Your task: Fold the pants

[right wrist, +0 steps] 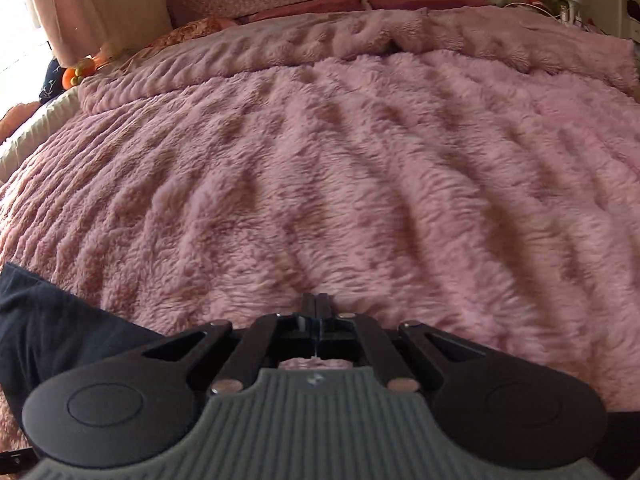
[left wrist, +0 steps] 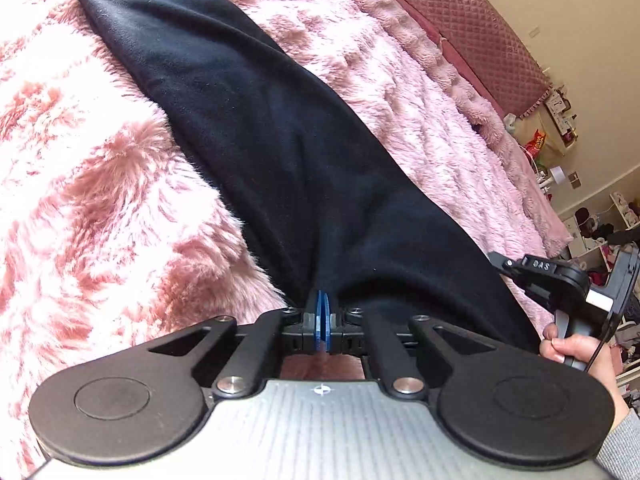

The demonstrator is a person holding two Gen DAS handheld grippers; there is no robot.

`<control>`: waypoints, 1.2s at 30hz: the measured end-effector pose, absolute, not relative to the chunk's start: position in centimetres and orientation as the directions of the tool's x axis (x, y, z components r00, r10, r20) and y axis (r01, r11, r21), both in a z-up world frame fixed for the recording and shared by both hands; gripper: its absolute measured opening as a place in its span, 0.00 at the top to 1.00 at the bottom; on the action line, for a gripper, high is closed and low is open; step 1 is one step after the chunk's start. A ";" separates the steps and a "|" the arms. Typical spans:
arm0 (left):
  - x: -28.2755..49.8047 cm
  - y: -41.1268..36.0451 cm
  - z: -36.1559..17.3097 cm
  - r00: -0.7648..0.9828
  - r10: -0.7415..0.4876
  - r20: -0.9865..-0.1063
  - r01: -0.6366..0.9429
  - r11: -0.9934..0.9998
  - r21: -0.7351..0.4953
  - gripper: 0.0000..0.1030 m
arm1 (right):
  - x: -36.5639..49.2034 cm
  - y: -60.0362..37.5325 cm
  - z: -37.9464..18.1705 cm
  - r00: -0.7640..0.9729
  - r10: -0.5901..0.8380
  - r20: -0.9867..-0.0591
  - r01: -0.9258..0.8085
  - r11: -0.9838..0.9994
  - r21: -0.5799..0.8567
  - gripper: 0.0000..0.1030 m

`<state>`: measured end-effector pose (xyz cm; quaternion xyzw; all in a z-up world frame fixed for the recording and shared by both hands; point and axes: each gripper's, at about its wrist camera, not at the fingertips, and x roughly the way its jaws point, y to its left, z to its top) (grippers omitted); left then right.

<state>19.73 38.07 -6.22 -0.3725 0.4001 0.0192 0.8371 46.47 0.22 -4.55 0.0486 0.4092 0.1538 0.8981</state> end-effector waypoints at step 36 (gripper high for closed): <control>14.5 23.1 -5.9 0.642 -0.366 -0.674 0.203 0.928 -0.312 0.96 | 30.0 -18.7 -3.7 0.695 -0.116 -0.710 0.129 0.991 -0.036 0.89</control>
